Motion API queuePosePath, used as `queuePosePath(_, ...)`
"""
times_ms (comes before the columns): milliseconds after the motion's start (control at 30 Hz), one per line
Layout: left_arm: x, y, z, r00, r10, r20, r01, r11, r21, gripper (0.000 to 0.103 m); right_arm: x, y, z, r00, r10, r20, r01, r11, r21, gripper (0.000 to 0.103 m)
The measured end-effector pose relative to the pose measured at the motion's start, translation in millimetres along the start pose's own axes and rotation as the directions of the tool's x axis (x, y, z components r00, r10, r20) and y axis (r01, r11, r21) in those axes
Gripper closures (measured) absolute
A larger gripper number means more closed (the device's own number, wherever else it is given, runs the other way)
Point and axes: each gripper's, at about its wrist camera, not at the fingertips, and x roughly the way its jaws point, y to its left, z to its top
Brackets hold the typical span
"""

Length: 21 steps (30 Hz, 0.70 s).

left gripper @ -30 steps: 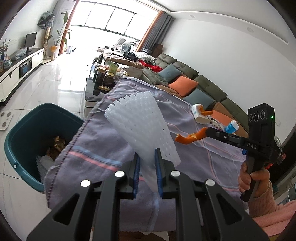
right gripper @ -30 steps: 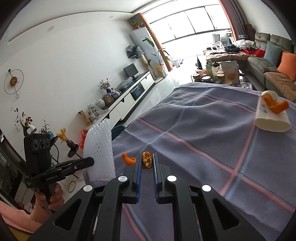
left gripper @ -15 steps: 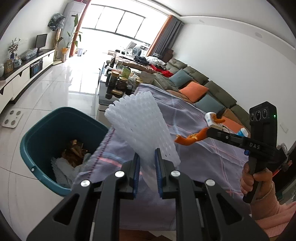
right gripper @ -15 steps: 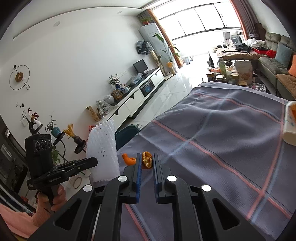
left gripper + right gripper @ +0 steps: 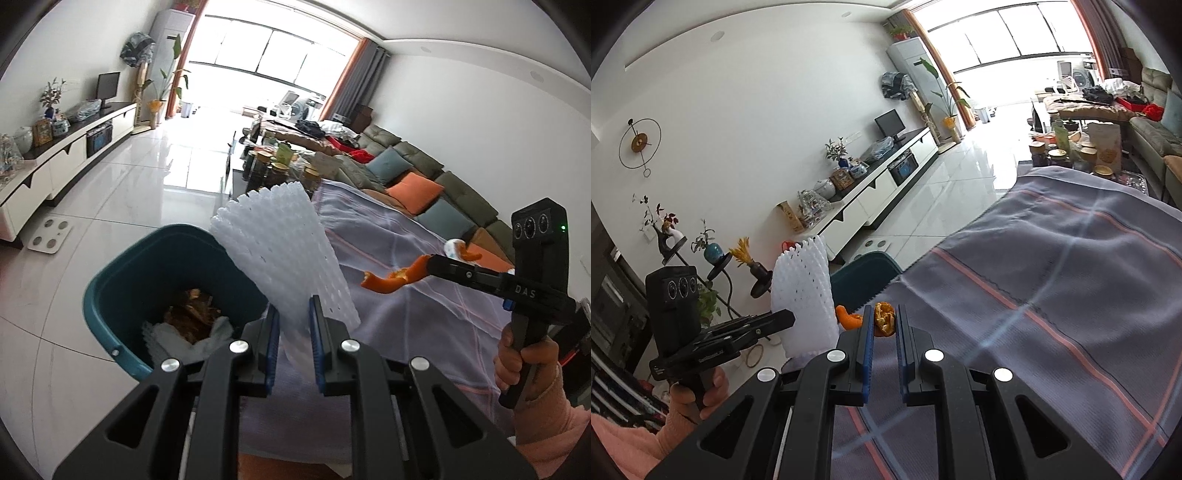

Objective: Collect trash
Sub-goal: 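Carry the foam net and orange peel with both grippers over the teal bin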

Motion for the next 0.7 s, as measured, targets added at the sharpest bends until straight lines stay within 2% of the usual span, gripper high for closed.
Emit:
queuePosePath(233,-4.5,17.0,6.6,0.999,0.045,0.015,-0.045,0.999,-0.019,0.086,19.9,11.7,8.6,1.000,0.018,-0.019,-0.018,1.000,-0.018,0.092)
queuePosePath(700,-10.3,24.3,8.6,0.997,0.074,0.020,-0.073,0.997,-0.034,0.086,41.1,16.5,15.9,0.998,0.043,-0.044,-0.044,0.999,-0.013,0.092)
